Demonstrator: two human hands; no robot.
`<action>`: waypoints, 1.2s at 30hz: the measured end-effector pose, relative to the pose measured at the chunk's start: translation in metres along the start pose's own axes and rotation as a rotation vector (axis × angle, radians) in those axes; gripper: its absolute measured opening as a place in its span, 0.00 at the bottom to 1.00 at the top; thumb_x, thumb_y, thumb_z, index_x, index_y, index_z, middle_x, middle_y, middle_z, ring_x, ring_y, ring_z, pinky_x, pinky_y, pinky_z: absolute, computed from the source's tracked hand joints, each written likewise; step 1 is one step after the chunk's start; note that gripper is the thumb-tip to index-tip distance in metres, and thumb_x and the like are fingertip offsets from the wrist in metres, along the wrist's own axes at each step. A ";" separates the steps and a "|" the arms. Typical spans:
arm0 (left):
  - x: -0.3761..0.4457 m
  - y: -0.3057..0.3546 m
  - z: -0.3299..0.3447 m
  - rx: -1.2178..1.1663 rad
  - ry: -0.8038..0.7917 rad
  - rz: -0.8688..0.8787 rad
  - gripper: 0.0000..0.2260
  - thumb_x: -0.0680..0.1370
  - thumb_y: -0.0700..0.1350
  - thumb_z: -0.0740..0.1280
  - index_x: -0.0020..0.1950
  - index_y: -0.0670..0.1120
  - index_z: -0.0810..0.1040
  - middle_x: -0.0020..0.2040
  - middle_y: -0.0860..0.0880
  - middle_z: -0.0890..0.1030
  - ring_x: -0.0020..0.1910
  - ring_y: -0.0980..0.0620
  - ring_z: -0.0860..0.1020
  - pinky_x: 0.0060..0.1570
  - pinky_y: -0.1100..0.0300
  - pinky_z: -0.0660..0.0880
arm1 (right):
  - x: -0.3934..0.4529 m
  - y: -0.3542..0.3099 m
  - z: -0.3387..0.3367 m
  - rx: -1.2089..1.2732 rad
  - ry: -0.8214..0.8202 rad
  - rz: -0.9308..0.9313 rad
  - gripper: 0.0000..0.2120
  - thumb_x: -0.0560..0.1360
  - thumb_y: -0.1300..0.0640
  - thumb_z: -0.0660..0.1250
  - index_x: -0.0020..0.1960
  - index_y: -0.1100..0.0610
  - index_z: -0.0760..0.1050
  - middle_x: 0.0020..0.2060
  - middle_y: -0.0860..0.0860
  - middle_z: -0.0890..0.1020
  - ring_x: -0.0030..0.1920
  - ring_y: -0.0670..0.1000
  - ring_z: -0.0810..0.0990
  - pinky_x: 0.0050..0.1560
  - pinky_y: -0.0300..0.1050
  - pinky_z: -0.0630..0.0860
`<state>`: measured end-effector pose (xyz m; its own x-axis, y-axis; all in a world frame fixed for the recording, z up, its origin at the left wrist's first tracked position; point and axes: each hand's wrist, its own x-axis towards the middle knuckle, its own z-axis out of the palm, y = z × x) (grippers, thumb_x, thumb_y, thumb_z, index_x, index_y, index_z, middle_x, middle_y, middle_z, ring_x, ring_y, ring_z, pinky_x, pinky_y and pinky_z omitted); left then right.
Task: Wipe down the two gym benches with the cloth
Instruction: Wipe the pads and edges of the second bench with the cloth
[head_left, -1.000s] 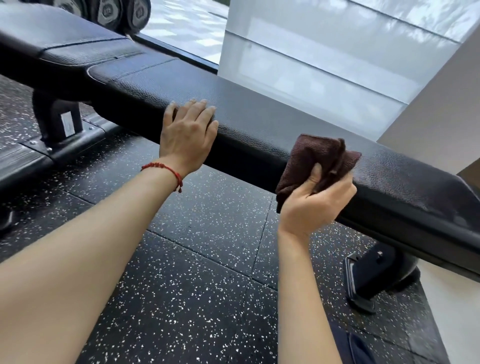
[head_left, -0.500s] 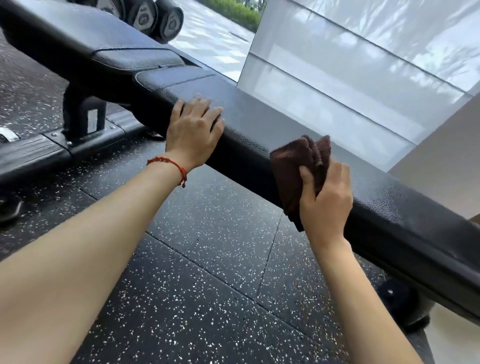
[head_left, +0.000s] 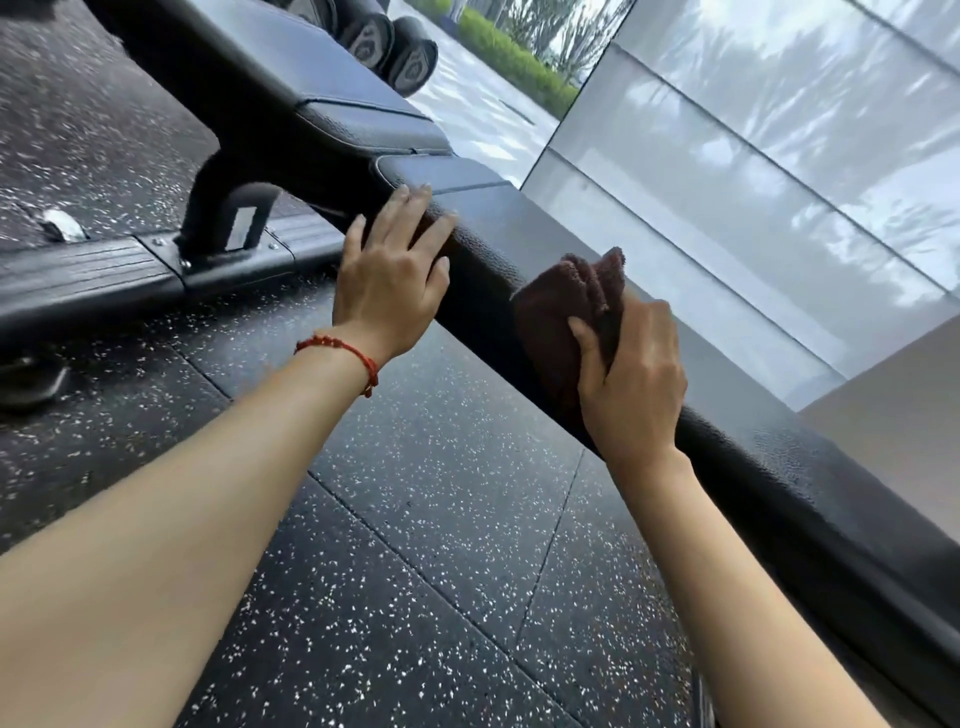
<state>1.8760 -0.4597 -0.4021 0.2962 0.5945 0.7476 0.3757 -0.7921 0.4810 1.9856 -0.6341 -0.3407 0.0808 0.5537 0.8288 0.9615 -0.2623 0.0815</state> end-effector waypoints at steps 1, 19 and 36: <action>-0.002 -0.001 0.000 -0.001 0.001 0.002 0.20 0.76 0.45 0.57 0.68 0.45 0.72 0.72 0.43 0.66 0.72 0.43 0.61 0.65 0.37 0.57 | -0.001 0.001 -0.002 0.008 -0.003 0.000 0.19 0.76 0.50 0.60 0.60 0.62 0.69 0.42 0.61 0.76 0.42 0.61 0.77 0.35 0.47 0.73; -0.005 -0.013 0.002 -0.021 0.002 0.054 0.20 0.77 0.47 0.54 0.67 0.46 0.73 0.70 0.43 0.68 0.70 0.42 0.65 0.62 0.34 0.60 | -0.033 0.017 -0.014 -0.120 -0.018 -0.108 0.19 0.79 0.48 0.55 0.61 0.62 0.65 0.42 0.62 0.76 0.44 0.54 0.70 0.36 0.49 0.74; 0.022 -0.034 -0.009 0.074 0.010 0.003 0.21 0.78 0.49 0.52 0.64 0.44 0.75 0.69 0.42 0.70 0.70 0.43 0.65 0.66 0.37 0.55 | 0.030 -0.040 0.037 0.034 0.005 0.027 0.22 0.76 0.49 0.60 0.60 0.65 0.72 0.44 0.61 0.77 0.44 0.61 0.78 0.38 0.49 0.75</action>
<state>1.8620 -0.4210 -0.3984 0.2890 0.5906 0.7534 0.4388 -0.7812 0.4440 1.9589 -0.5780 -0.3397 0.1057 0.5425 0.8334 0.9674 -0.2500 0.0400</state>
